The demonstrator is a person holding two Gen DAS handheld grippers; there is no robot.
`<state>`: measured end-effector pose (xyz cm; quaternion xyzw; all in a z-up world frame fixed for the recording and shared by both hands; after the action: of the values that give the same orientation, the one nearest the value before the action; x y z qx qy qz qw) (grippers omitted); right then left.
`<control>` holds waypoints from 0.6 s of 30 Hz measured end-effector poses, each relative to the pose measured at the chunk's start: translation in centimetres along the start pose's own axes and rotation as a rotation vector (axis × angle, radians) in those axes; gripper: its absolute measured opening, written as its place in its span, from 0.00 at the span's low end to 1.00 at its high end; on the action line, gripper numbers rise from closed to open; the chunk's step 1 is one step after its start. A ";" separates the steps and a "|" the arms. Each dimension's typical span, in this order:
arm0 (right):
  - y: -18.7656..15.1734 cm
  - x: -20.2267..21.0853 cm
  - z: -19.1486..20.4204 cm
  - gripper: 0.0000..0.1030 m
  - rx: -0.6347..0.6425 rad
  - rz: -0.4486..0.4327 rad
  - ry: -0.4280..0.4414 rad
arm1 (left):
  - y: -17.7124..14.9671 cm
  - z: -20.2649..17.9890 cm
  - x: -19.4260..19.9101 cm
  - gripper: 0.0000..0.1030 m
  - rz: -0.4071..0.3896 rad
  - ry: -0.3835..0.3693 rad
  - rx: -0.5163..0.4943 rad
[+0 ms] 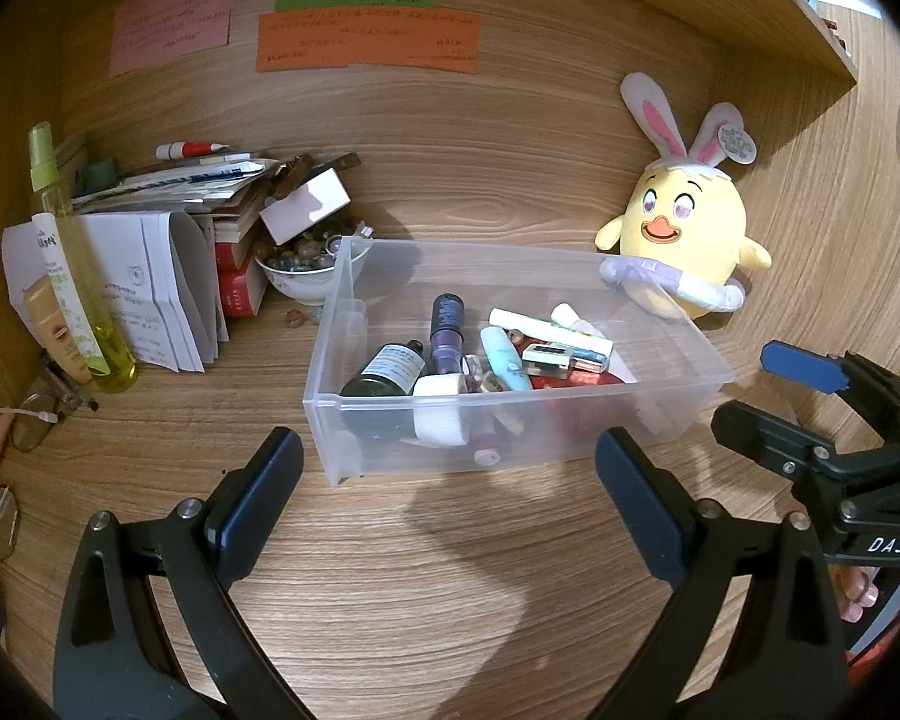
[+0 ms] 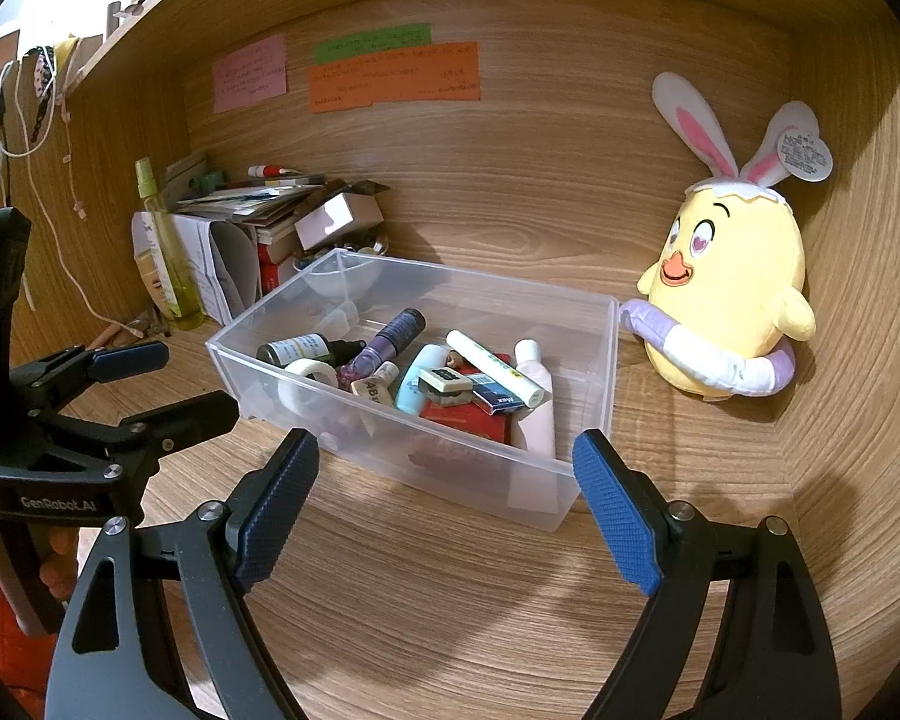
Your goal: Organize objects
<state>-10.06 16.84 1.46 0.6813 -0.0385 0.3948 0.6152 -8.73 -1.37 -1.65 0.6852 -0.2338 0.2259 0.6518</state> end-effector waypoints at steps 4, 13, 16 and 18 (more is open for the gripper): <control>0.0 0.0 0.0 0.82 -0.001 -0.001 0.000 | 0.1 -0.1 0.0 0.96 -0.004 0.000 0.000; 0.1 -0.1 -0.4 0.83 -0.006 0.001 0.002 | 0.1 -0.8 -0.2 0.97 0.013 -0.030 -0.023; 0.1 -0.1 -0.4 0.82 -0.006 0.001 0.001 | 0.0 -0.8 -0.3 0.97 0.014 -0.026 -0.024; 0.1 -0.1 -0.4 0.83 -0.007 0.001 0.003 | 0.0 -0.8 -0.4 0.97 0.018 -0.030 -0.017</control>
<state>-10.40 17.10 1.46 0.6788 -0.0392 0.3958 0.6173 -9.07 -0.61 -1.91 0.6809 -0.2514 0.2194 0.6519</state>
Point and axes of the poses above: each gripper's, at about its wrist camera, not at the fingertips, and x roughly against the way its jaws point, z to its left, y to its top, the point moved 3 cm from there along -x, roughly the way its jaws point, and after that the axes turned 5 degrees about y, right-handed, at the moved point
